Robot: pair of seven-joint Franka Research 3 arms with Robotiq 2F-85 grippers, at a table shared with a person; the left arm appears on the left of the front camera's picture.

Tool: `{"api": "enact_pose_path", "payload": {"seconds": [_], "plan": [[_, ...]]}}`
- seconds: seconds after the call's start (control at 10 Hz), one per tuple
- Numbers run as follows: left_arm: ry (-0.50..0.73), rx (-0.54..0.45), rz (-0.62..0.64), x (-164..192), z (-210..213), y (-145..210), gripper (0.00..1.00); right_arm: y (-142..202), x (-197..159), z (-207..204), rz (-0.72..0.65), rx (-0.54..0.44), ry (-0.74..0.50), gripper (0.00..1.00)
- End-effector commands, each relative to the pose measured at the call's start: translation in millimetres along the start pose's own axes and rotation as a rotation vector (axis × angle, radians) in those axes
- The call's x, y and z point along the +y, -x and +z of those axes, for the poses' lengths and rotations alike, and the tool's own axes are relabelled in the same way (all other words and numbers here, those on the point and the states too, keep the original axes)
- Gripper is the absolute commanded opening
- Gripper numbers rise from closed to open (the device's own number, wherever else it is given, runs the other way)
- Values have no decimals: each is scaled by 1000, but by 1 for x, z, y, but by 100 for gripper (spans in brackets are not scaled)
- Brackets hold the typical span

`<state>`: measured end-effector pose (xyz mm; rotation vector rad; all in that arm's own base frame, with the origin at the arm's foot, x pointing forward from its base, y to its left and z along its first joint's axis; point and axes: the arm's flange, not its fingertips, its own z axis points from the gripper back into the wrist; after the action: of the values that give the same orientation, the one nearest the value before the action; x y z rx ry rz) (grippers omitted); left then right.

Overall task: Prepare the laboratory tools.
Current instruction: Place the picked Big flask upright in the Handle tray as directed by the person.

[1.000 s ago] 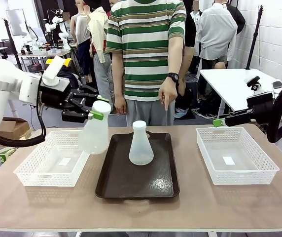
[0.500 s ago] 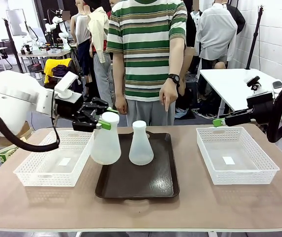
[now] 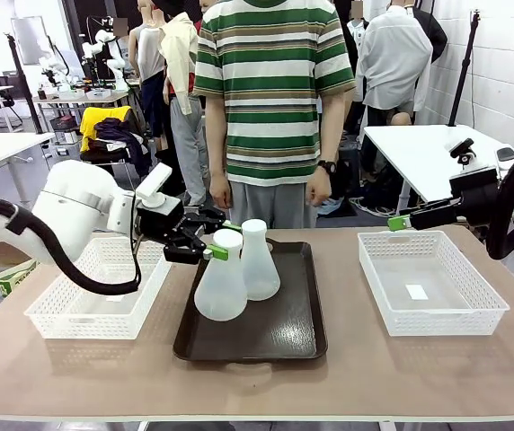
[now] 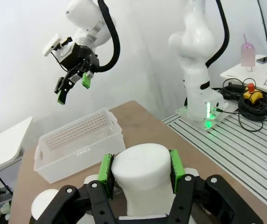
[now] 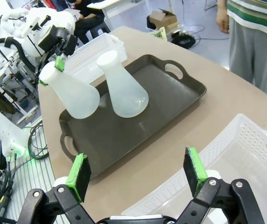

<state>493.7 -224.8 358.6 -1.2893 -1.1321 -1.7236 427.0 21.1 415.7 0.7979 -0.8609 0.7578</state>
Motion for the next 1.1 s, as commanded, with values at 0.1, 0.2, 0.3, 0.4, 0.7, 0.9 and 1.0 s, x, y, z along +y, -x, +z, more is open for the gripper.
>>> {"api": "enact_pose_path", "payload": {"seconds": [0.1, 0.2, 0.3, 0.4, 0.7, 0.9, 1.0], "plan": [[55, -28, -35, 6, 5, 3, 0, 1, 1, 0, 0, 0, 0, 100], [72, -44, -25, 5, 6, 9, 0, 1, 1, 0, 0, 0, 0, 100], [95, -44, -16, 3, 6, 18, 0, 1, 1, 0, 0, 0, 0, 100], [116, -51, -19, 1, 8, 23, 0, 1, 1, 0, 0, 0, 0, 100], [103, -71, -31, -1, 14, 41, 0, 1, 1, 0, 0, 0, 0, 100], [71, -80, -22, -1, 15, 48, 0, 1, 1, 0, 0, 0, 0, 100], [61, -96, -40, 0, 16, 48, 0, 1, 1, 0, 0, 0, 0, 100]]}}
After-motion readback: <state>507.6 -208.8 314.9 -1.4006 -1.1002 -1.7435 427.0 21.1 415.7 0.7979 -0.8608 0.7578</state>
